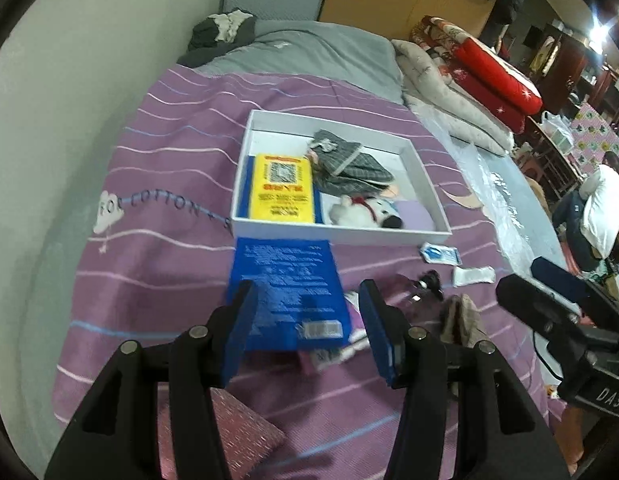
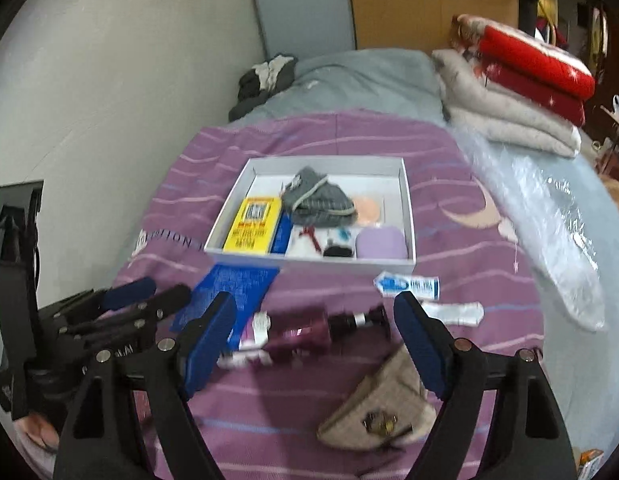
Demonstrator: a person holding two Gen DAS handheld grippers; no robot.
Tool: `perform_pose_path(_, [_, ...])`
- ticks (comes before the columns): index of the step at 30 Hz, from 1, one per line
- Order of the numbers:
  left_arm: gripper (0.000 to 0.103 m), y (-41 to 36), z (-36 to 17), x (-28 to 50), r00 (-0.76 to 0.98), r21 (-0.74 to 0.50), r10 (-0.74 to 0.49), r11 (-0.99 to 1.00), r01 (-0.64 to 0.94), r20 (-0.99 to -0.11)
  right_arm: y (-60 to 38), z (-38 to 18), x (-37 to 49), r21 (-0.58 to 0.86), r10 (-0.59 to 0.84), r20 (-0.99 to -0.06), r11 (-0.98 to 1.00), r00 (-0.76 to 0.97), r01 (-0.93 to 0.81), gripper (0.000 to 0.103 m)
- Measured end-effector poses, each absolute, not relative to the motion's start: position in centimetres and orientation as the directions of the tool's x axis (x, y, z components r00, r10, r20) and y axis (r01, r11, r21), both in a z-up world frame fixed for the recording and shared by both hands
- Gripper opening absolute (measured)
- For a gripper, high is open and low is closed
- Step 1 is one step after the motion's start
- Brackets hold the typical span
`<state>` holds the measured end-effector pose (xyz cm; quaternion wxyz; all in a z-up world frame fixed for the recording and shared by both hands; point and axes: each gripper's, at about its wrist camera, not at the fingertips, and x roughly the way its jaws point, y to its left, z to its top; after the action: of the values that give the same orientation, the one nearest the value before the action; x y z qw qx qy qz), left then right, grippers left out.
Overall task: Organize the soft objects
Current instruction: 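Open the right tool to drop the plaid pouch into the box, then move both tools to the beige plaid bag and close the right tool on it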
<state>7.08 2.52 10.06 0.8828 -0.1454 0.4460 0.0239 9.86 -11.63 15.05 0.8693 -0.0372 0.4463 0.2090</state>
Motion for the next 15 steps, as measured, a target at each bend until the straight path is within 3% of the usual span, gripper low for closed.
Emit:
perform_pose_path(8, [0.054, -2.2, 9.3, 5.9, 0.600, -0.231, -0.147, 0.971, -0.064, -0.787, -16.0, 13.6, 8.8, 0.158, 0.293, -0.817, 0.942, 0.496, -0.297, 0.082])
perform_pose_path(15, [0.054, -5.4, 5.9, 6.0, 0.540, -0.203, -0.157, 0.979, -0.026, -0.827, -19.8, 11.2, 8.6, 0.285, 0.337, -0.829, 0.941, 0.446, -0.181, 0.082])
